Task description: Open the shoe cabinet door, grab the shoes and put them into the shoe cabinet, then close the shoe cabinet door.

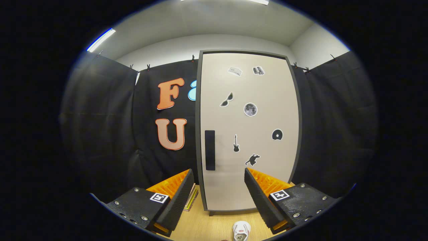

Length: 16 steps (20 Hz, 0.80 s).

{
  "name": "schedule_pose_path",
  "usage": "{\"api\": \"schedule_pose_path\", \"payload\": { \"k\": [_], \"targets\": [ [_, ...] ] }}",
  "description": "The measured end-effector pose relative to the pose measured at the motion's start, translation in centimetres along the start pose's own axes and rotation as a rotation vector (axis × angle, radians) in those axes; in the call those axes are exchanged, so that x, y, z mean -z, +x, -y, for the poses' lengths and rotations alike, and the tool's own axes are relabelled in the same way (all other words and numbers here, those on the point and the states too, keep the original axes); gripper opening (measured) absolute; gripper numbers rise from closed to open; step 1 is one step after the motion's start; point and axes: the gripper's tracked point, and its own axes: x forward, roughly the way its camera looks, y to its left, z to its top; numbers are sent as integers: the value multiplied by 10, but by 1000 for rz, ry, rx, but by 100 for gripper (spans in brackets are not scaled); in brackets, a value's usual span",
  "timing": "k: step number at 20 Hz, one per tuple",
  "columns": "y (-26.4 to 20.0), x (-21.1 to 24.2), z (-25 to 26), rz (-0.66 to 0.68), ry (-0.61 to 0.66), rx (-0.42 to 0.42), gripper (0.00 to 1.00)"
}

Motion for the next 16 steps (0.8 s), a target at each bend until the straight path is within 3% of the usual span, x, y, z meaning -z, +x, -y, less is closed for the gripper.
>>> {"api": "schedule_pose_path", "payload": {
  "k": [16],
  "targets": [
    [146,7,-21,-8,1,33,92]
  ]
}}
